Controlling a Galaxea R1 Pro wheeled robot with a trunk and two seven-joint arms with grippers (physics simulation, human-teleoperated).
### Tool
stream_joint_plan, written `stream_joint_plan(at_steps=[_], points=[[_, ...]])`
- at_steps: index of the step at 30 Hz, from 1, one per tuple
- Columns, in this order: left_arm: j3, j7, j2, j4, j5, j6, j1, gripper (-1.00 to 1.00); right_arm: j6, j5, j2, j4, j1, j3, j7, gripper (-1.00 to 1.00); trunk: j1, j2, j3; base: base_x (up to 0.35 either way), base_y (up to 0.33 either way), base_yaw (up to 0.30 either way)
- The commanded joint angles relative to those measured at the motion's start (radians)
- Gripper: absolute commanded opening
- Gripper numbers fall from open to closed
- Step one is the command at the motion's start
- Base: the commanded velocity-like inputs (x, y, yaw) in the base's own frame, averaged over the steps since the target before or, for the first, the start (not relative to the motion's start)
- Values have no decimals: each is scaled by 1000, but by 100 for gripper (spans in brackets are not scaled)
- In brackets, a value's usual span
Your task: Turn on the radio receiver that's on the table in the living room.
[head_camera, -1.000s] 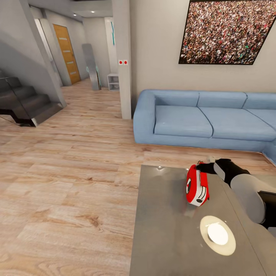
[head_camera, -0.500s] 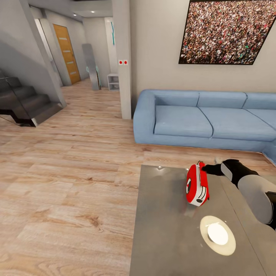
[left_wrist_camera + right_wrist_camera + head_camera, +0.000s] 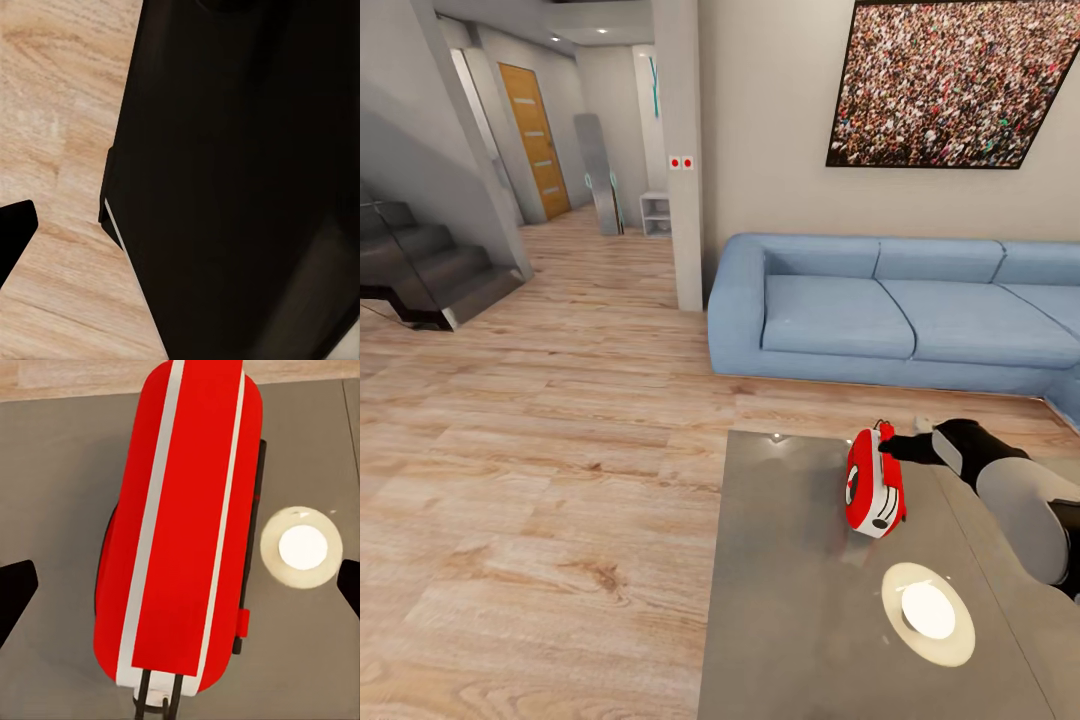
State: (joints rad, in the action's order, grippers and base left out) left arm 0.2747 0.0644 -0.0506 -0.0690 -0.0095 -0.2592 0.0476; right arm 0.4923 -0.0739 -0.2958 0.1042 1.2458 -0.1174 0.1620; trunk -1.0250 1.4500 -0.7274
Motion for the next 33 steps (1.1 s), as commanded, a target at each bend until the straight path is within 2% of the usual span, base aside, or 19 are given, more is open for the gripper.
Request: stream_joint_plan(at_steps=[1, 33], points=[[0, 0, 0, 0, 0, 0, 0, 100, 0, -1, 0, -1, 0, 0, 0, 100, 0, 0, 0, 0, 0, 0], [0, 0, 0, 0, 0, 0, 0, 100, 0, 1, 1, -3, 0, -1, 1, 100, 0, 0, -2, 0, 0, 0]])
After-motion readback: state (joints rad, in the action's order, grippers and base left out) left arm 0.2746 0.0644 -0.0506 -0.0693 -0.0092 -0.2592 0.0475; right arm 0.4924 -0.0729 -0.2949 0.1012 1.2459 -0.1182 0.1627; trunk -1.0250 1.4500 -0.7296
